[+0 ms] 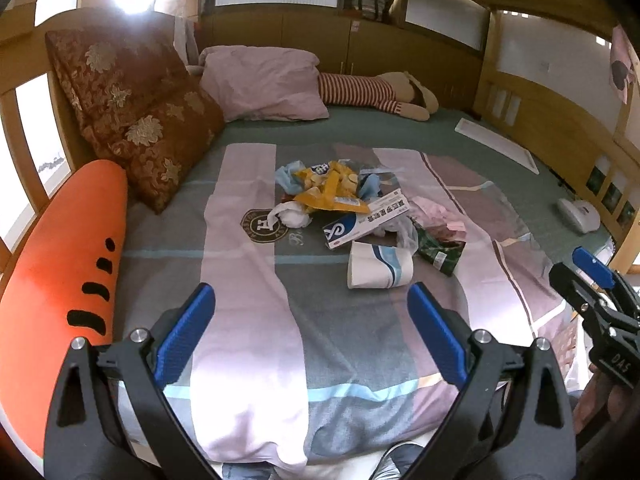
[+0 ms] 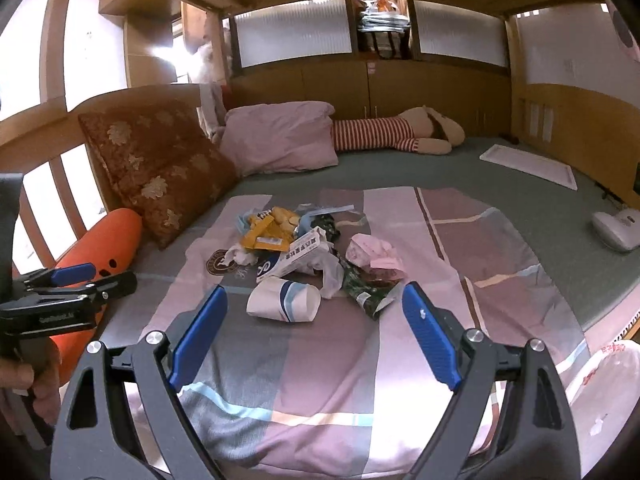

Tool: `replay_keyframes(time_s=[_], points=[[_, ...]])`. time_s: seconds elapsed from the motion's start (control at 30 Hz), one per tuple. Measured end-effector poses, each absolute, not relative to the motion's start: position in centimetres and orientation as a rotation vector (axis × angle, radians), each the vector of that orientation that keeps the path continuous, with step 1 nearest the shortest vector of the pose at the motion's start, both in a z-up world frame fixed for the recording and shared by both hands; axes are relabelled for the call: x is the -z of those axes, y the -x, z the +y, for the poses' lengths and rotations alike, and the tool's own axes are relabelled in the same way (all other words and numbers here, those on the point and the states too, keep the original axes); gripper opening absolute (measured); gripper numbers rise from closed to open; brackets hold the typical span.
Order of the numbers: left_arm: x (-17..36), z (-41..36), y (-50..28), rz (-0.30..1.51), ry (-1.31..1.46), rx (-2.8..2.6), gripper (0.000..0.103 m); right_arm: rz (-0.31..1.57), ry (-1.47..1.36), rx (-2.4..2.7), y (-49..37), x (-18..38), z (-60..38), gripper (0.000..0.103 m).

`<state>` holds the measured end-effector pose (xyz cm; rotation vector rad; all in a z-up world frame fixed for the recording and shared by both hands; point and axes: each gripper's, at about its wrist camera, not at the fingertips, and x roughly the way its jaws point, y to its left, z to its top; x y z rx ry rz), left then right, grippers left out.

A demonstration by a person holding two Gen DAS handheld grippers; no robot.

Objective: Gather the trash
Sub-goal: 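Bring both open grippers back over the trash pile, then lower the left gripper onto the white tissue and close on it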

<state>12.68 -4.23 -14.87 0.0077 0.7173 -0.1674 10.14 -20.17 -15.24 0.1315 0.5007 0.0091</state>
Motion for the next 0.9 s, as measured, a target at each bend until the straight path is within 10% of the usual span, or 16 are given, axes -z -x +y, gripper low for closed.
replay_keyframes(time_s=[0.9], points=[[15.8, -4.9, -16.6, 0.761, -0.044, 0.175, 0.096, 0.565, -0.093, 0.001, -14.4, 15.2, -21.0, 0.087]])
